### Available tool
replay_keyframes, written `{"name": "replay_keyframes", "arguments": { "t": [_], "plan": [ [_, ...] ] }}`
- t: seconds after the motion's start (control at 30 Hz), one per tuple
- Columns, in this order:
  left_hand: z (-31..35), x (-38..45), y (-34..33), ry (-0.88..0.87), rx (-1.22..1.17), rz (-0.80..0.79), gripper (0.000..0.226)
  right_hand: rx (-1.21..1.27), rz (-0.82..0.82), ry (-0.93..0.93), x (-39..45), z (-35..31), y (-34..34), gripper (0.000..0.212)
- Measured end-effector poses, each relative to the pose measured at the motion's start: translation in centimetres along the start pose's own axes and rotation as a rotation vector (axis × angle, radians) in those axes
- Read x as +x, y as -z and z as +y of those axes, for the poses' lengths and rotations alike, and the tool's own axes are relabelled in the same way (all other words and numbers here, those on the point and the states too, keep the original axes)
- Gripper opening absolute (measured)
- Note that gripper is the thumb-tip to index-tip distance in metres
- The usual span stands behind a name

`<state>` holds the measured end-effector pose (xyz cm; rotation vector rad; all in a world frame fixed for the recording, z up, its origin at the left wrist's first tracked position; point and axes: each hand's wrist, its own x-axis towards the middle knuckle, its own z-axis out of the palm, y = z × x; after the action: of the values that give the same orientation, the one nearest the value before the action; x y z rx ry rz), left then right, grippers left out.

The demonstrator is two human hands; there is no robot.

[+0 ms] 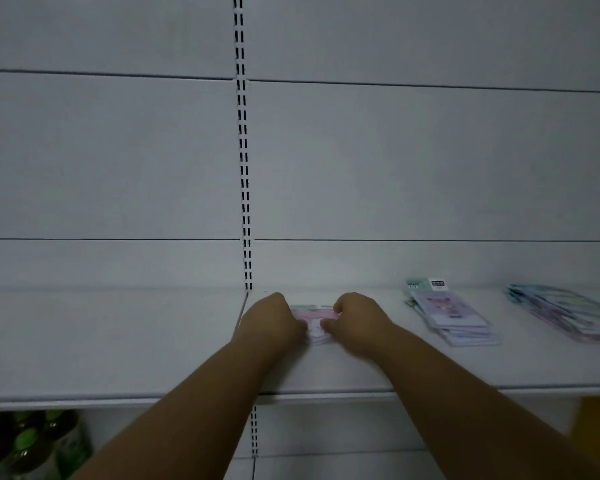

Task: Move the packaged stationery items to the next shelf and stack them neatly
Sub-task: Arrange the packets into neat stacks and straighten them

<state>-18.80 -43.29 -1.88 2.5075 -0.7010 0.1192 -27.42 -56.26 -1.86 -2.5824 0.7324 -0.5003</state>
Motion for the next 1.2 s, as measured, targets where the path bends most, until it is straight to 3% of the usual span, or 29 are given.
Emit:
{"name": "replay_keyframes", "arguments": {
  "t": [0.2, 0.57, 0.97, 1.2],
  "plan": [
    [-1.5, -1.9, 0.4, -0.089, -0.013, 0.068, 0.041, 0.004, 0.144, 0.047, -2.2, 1.1, 0.6, 0.029],
    [-2.5, -3.6, 1.0, -0.258, -0.060, 0.059, 0.008, 0.049, 0.118, 0.133, -4.4, 1.6, 0.4, 0.021],
    [-3.5, -5.1, 0.6, -0.348, 0.060, 0.197, 0.006, 0.041, 0.134, 0.207, -5.6, 2.1, 0.8, 0.011],
    [-3.7, -5.0, 0.7, -0.382, 0.071, 0.176, 0.006, -0.089, 0.139, 0.264, -5.8, 2.1, 0.7, 0.015]
  ]
}}
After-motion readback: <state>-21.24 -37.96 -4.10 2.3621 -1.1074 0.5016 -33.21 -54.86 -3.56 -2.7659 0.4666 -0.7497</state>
